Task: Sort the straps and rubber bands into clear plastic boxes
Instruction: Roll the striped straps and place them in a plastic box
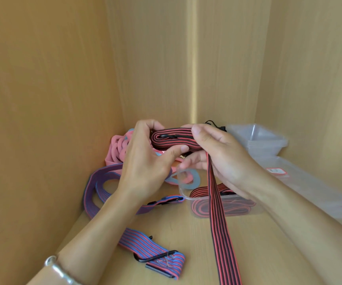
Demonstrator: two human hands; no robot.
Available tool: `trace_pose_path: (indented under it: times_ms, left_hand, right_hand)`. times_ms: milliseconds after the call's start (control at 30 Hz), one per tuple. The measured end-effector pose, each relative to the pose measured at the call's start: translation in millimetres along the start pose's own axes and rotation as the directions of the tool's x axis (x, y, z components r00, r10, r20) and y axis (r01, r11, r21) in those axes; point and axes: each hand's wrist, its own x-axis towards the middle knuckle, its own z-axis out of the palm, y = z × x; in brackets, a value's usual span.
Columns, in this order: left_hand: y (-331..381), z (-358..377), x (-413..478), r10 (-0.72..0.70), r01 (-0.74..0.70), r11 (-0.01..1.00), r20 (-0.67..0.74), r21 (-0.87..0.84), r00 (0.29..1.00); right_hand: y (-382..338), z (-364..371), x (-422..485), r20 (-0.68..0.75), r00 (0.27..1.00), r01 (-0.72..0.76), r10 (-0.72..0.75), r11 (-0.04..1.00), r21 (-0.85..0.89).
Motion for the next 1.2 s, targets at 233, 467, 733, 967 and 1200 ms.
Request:
trace_pose_path:
  times_ms: [233,467,733,967,1200]
  left_hand:
    - [-2,1,0,-0.026,0.031,0.997,0.069,-0.064,0.997]
    - [4,-9,3,-0.124,0.175,0.959,0.230,-0.221,0.965]
    - [11,-8,3,-0.076,0.231,0.865,0.338,-0.445,0.938]
    - [19,1,-1,-0.149,0.374,0.800,0.448,-0.470,0.881]
    - [24,4,-3,-0.231,0.469,0.737,0.470,-0.487,0.852]
  right_hand:
    - [2,0,2,-0.051,0.999,0.007,-0.011,0.997,-0.075]
    - [0,-9,4,-0.062,0.994,0.075,-0.085,0.986,-0.147]
    - [-1,-9,6,-0.242,0.936,0.219,-0.255,0.961,-0.167]
    - [5,-4,6,-0.202,0.935,0.219,-0.291,0.924,-0.314]
    - [4,0,3,-0.163,0.930,0.254,-0.330,0.896,-0.365]
